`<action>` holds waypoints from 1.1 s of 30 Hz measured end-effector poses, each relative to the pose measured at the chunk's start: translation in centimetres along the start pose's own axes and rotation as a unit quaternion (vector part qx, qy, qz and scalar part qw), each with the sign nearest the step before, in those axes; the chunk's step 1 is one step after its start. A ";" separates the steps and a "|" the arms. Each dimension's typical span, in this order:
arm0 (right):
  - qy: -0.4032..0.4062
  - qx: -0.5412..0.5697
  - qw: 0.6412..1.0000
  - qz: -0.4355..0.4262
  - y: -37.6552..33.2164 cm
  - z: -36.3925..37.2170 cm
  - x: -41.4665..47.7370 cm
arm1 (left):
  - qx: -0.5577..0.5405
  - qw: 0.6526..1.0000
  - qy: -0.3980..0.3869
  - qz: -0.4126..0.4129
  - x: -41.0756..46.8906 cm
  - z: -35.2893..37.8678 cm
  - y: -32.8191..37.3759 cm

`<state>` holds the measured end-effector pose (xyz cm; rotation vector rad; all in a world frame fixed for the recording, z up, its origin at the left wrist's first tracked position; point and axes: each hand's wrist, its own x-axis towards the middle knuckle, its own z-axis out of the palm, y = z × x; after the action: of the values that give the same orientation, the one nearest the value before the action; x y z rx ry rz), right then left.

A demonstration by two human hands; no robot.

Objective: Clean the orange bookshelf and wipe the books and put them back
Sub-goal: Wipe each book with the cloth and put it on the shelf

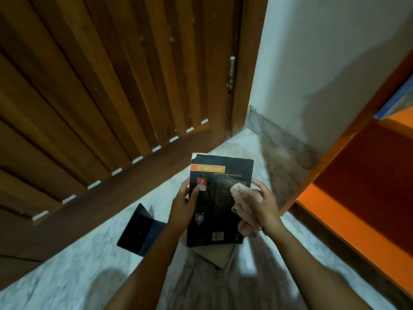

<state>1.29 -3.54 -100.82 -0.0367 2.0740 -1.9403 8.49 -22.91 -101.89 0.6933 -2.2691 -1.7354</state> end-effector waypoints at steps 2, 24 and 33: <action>0.014 -0.010 0.999 -0.036 -3.1 -0.7 0.1 | -0.026 0.998 -0.016 0.051 -0.2 -0.5 4.0; 0.279 -0.162 0.882 -0.343 -23.9 -4.7 -7.2 | -0.249 0.933 -0.057 0.253 -11.8 -1.2 24.7; 0.196 -0.188 0.821 -0.503 -21.5 -3.1 -11.1 | -0.290 0.922 -0.056 0.251 -12.8 -0.8 26.9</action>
<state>7.19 0.00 -77.40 -1.1200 3.0863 -2.0641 13.41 -12.11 -74.58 -0.1038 -1.6253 -2.0314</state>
